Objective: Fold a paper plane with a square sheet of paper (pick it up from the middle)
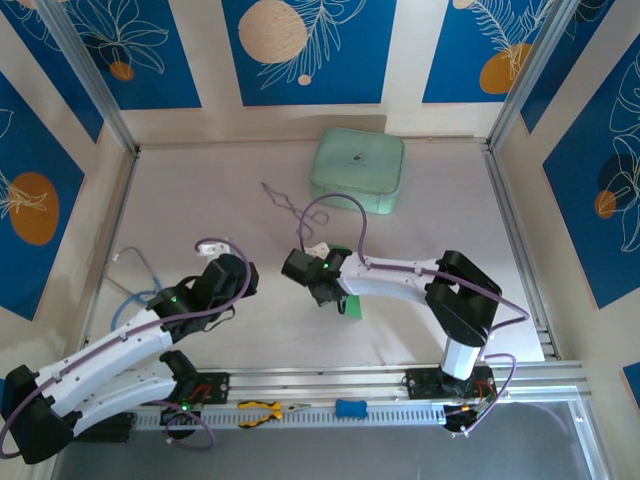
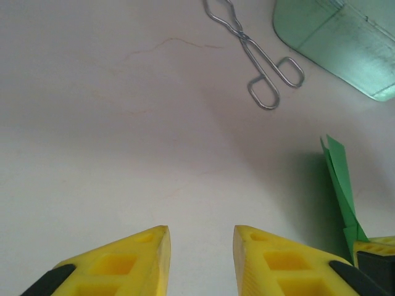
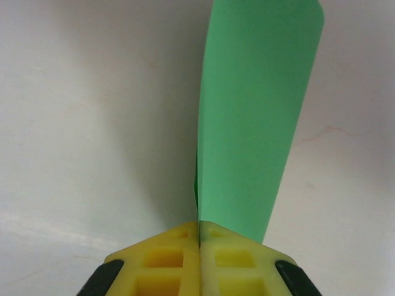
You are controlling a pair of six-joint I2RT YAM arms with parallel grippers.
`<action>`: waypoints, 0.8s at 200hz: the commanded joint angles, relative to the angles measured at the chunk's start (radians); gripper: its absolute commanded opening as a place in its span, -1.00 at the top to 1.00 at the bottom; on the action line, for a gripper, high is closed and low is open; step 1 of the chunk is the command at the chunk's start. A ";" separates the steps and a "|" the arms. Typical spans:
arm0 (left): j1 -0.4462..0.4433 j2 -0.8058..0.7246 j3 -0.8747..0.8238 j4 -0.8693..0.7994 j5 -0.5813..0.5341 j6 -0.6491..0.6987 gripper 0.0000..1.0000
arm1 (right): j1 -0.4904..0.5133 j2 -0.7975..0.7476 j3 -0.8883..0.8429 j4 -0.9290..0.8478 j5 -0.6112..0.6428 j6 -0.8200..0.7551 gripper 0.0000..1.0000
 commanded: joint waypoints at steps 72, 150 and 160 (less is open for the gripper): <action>0.017 0.043 0.001 0.019 0.031 0.026 0.28 | -0.079 -0.035 -0.012 0.221 -0.416 0.001 0.40; 0.032 0.257 0.016 0.233 0.322 0.094 0.07 | -0.370 -0.361 -0.445 0.611 -0.808 0.108 0.49; 0.032 0.305 0.025 0.260 0.377 0.100 0.06 | -0.405 -0.386 -0.499 0.655 -0.836 0.128 0.63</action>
